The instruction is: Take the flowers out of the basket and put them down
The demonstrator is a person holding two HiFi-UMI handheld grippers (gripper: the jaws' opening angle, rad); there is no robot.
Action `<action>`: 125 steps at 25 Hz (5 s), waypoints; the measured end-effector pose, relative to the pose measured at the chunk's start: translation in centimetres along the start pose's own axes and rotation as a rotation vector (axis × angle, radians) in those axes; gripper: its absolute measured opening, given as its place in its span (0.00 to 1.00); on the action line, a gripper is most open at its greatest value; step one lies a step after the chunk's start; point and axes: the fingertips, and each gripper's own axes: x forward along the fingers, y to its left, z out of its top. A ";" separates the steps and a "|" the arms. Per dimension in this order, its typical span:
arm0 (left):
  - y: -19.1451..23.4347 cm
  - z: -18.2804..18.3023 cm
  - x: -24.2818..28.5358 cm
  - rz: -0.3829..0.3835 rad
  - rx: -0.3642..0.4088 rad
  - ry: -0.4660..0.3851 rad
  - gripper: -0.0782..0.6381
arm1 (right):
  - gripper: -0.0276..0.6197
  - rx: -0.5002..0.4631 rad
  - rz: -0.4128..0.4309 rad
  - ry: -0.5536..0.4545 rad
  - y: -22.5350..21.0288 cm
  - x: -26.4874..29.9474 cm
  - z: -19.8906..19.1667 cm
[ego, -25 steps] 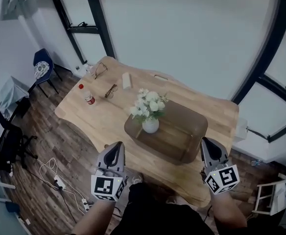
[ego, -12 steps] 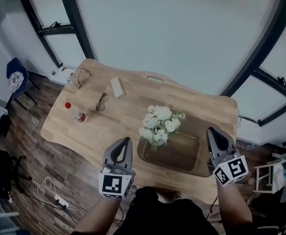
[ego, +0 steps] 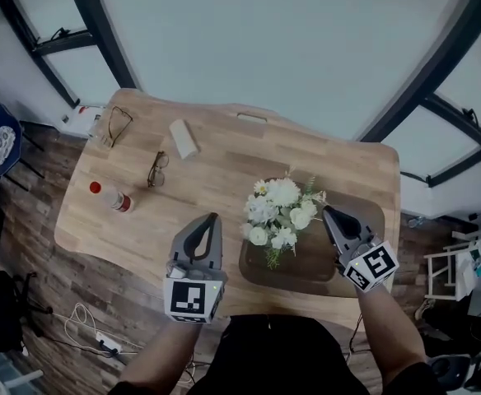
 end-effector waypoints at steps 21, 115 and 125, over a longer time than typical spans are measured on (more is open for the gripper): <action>3.1 -2.8 0.3 0.110 -0.043 0.057 0.12 | 0.58 0.009 0.405 0.234 6.9 7.1 -11.7; -28.2 1.7 10.4 -0.347 0.128 0.069 0.12 | 0.45 0.179 -0.418 0.143 -14.3 -24.9 -17.7; -27.9 1.7 10.8 -0.335 0.146 0.078 0.12 | 0.45 0.140 -0.415 0.130 -14.3 -24.2 -18.8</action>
